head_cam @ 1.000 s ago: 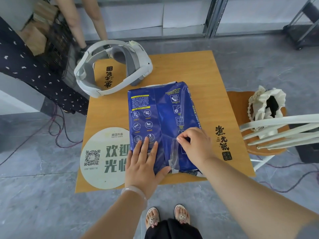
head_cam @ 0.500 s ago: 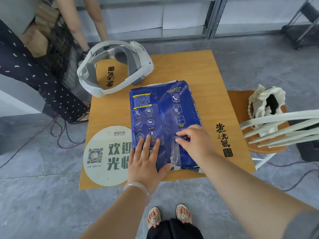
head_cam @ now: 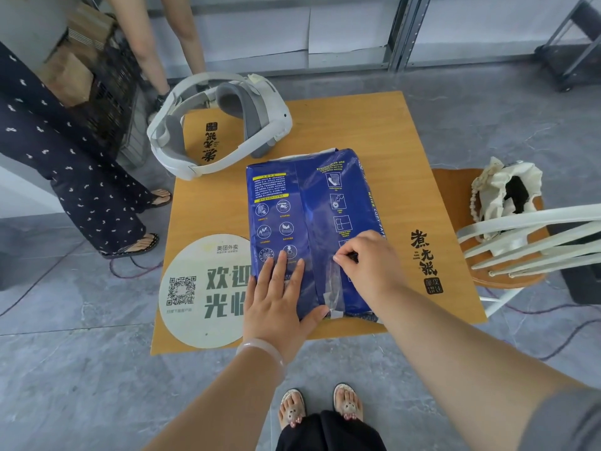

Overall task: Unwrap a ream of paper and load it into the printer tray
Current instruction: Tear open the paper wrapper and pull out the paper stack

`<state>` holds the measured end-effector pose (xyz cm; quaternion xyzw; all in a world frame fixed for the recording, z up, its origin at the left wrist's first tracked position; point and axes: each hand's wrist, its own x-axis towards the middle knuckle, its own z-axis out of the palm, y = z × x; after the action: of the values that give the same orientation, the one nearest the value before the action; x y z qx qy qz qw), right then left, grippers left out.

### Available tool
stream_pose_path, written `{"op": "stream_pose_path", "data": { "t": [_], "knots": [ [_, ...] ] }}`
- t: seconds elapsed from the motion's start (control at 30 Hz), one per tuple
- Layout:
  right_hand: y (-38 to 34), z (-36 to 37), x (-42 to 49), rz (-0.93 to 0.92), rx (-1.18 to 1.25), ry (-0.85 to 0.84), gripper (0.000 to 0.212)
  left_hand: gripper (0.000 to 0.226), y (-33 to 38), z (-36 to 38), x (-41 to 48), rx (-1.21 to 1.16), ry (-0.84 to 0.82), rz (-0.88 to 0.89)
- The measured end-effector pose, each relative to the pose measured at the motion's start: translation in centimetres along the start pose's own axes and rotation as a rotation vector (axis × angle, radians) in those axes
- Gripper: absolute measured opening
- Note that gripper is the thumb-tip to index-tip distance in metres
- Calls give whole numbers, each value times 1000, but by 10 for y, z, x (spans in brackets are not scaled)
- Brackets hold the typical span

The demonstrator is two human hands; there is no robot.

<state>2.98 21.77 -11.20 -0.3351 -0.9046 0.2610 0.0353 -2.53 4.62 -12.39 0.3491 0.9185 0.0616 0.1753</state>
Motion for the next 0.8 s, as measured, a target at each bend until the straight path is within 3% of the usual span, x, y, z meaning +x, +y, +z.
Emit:
{"op": "stream_pose_path", "data": {
  "t": [0.4,0.57,0.8],
  "knots": [
    [0,-11,-2,-46,20,-37,18,86,0,0,-1,21,-21,3],
    [0,-4,-24,-308,-119,-150,18,89,-1,0,-1,45,-28,11],
    [15,2,-77,-450,3,-27,14,97,-2,-1,-2,26,-38,20]
  ]
}}
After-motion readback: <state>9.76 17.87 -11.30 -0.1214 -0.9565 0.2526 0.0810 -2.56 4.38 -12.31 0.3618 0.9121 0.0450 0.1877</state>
